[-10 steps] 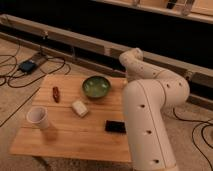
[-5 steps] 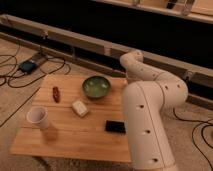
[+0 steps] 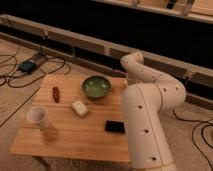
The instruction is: Stand the bottle upright
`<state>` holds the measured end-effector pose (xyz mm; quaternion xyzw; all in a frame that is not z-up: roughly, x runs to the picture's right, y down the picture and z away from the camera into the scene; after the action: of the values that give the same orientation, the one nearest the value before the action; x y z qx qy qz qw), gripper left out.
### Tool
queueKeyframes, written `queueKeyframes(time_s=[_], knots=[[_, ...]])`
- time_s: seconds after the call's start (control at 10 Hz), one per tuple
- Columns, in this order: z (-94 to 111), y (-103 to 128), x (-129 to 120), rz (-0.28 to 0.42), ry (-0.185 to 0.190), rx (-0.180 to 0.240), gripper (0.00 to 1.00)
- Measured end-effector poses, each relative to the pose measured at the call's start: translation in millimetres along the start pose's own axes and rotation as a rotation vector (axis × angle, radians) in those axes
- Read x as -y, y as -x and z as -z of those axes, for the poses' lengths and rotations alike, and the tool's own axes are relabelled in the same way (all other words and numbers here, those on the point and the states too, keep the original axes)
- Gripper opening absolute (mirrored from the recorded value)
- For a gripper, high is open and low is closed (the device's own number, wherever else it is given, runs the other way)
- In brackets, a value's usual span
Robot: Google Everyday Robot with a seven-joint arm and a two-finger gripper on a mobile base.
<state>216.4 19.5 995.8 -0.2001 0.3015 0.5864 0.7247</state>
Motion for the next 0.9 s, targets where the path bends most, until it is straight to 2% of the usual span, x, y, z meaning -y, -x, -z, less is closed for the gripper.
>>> queueKeyframes(time_s=[0.3, 0.4, 0.6, 0.9], knots=[[1.1, -3.9, -2.7, -0.009, 0.005, -0.022, 0.65], [2.9, -5.1, -3.1, -0.013, 0.006, -0.03, 0.62], [5.0, -6.2, -2.3, -0.017, 0.004, -0.039, 0.45], [4.3, -9.7, -2.4, 0.001, 0.001, -0.063, 0.13]])
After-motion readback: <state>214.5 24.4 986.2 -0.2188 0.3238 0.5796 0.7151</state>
